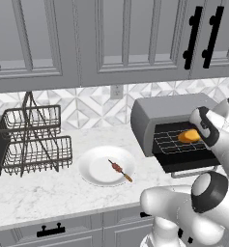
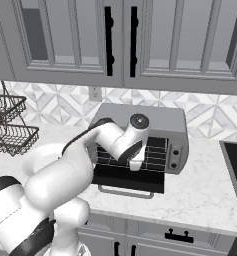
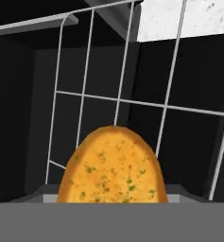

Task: Pick up the kebab skewer and baguette bread, and place them inside the toaster oven. Close the toaster oven door and start by setting the timer.

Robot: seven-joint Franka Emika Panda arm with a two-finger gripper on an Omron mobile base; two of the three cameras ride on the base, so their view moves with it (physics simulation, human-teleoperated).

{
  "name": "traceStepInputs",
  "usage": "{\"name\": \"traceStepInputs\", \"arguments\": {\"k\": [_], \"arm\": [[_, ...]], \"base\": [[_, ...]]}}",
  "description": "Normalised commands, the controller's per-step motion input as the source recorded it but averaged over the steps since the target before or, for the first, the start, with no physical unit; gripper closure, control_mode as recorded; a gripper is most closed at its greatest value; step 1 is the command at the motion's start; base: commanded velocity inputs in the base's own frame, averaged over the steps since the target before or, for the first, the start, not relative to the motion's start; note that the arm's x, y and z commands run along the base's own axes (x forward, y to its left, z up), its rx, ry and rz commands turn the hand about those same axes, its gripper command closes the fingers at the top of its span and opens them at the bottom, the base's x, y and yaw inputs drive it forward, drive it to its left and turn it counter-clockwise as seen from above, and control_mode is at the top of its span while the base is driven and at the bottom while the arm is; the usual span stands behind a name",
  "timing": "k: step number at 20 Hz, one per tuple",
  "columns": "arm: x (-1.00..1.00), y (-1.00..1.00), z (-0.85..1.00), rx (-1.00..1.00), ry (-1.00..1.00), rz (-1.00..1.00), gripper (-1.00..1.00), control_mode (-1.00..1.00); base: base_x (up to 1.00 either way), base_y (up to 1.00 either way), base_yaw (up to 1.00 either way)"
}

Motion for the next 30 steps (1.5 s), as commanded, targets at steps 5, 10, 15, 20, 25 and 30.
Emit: {"name": "traceStepInputs", "arguments": {"k": [5,10,15,20,25,30], "arm": [[0.49,-0.11,-0.20,0.03,-0.04,0.00,1.00,-1.00],[0.12,-0.15,0.00,0.05,-0.05,0.00,1.00,-1.00],[-0.16,-0.19,0.05,0.07,-0.02,0.00,1.00,-1.00],[0.04,-0.02,0.04,0.01,0.00,0.00,-1.00,-1.00],[0.28,0.00,0.19,0.03,0.00,-0.01,-1.00,-1.00],[0.11,-0.02,0.09,0.05,-0.01,0.00,-1.00,-1.00]], "base": [[0.00,0.00,0.00],[0.00,0.00,0.00],[0.00,0.00,0.00],[0.00,0.00,0.00],[0.00,0.00,0.00],[0.00,0.00,0.00]]}}
